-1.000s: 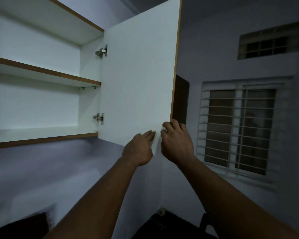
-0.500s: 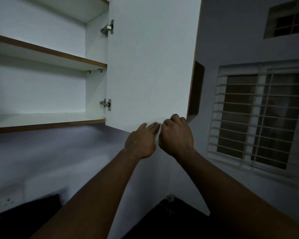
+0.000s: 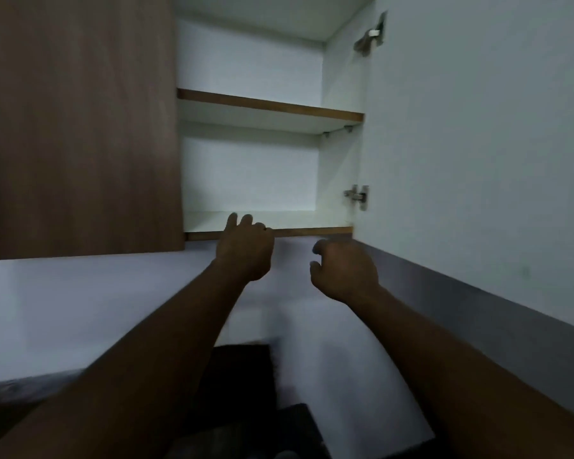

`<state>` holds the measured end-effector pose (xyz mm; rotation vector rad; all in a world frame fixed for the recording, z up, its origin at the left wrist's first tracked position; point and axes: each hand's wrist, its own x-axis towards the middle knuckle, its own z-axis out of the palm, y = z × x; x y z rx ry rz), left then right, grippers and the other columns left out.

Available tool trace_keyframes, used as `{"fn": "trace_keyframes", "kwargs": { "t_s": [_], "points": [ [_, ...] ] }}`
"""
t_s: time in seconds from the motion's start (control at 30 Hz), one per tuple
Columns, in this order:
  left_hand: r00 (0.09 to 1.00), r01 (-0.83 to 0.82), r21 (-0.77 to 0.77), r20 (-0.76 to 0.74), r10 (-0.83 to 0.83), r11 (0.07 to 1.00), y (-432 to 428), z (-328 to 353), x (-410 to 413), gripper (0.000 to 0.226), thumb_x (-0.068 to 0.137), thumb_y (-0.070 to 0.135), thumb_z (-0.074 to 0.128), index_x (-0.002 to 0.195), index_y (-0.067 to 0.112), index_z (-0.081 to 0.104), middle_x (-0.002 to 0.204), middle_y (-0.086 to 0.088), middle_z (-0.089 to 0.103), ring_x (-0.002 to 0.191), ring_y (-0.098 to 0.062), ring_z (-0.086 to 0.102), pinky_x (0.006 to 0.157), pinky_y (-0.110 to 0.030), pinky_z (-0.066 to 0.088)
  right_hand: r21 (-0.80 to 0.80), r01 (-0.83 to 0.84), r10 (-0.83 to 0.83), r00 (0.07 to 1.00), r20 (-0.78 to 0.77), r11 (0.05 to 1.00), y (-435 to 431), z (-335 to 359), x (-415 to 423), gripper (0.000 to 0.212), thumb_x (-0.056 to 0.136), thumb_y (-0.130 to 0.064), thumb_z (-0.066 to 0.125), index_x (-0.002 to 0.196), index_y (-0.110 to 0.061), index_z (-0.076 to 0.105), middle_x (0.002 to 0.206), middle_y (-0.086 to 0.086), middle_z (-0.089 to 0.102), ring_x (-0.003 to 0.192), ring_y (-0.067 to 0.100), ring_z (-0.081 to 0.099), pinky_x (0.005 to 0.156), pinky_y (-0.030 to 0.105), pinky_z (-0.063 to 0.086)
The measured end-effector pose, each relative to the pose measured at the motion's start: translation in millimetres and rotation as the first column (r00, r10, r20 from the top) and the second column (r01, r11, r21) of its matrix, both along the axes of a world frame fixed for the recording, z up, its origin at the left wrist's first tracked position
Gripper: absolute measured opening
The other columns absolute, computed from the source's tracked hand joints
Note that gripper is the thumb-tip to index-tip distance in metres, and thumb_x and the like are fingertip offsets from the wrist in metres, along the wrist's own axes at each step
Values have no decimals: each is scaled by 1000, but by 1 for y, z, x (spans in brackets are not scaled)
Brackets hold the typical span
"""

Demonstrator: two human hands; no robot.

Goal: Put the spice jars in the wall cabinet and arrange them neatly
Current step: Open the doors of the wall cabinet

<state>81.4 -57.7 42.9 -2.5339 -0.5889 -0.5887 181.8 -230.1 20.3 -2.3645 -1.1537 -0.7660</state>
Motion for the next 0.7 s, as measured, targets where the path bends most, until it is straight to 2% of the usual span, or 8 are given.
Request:
{"fn": "trace_keyframes", "kwargs": {
  "t_s": [0.1, 0.2, 0.3, 0.43, 0.57, 0.63, 0.67, 0.7],
  "points": [
    [995, -60, 69, -73, 65, 996, 36, 12, -24, 48, 87, 24, 49, 135, 19, 57, 139, -1, 59, 146, -30, 29, 121, -58, 7, 79, -148, 157, 980, -125, 986, 49, -6, -11, 38, 91, -35, 61, 124, -18, 71, 117, 1, 74, 112, 23, 67, 88, 33, 56],
    [969, -175, 176, -145, 202, 969, 62, 21, -47, 41, 91, 26, 46, 128, 17, 61, 134, -3, 62, 146, -32, 29, 120, -61, 4, 118, -292, 311, 928, -206, 949, 92, -13, -21, 45, 90, -36, 65, 132, -18, 68, 124, 2, 72, 117, 23, 65, 91, 31, 52],
    [918, -271, 308, -202, 341, 912, 79, 32, -64, 43, 97, 30, 42, 133, 14, 59, 139, -7, 57, 145, -35, 28, 119, -63, 2, 137, -422, 443, 858, -258, 896, 127, -14, -34, 48, 90, -34, 69, 133, -15, 66, 128, 4, 69, 121, 24, 62, 95, 33, 51],
    [821, -322, 481, -288, 494, 815, 89, 47, -72, 52, 98, 52, 46, 137, 19, 59, 146, -4, 53, 150, -35, 19, 117, -66, -2, 207, -530, 569, 762, -308, 822, 168, -7, -49, 45, 88, -33, 71, 129, -14, 66, 128, 6, 67, 119, 26, 62, 98, 38, 53],
    [826, -262, 550, -297, 479, 793, 83, 52, -71, 46, 94, 58, 45, 119, 27, 70, 123, 3, 65, 135, -31, 39, 116, -67, -4, 292, -555, 627, 697, -348, 779, 199, -8, -60, 39, 94, -31, 64, 129, -13, 66, 124, 8, 69, 113, 28, 65, 92, 38, 55],
    [869, -200, 560, -278, 409, 804, 79, 54, -78, 43, 91, 56, 48, 108, 26, 73, 107, 4, 68, 124, -28, 47, 118, -65, -2, 325, -552, 640, 661, -392, 768, 212, -14, -62, 24, 99, -23, 56, 116, -12, 69, 115, 9, 71, 105, 30, 66, 81, 32, 51],
    [893, -158, 563, -269, 360, 811, 77, 56, -85, 42, 89, 56, 49, 103, 24, 74, 100, 4, 69, 119, -27, 49, 119, -63, 1, 360, -542, 650, 614, -447, 759, 217, -17, -63, 22, 101, -20, 53, 111, -12, 70, 111, 9, 72, 102, 30, 66, 76, 30, 47],
    [915, -111, 565, -264, 306, 818, 74, 57, -93, 42, 88, 55, 50, 98, 23, 74, 94, 4, 69, 115, -27, 51, 120, -59, 5, 449, -518, 682, 487, -545, 728, 219, -20, -64, 23, 102, -18, 51, 111, -12, 71, 110, 8, 73, 101, 30, 67, 75, 30, 46]
  ]
}}
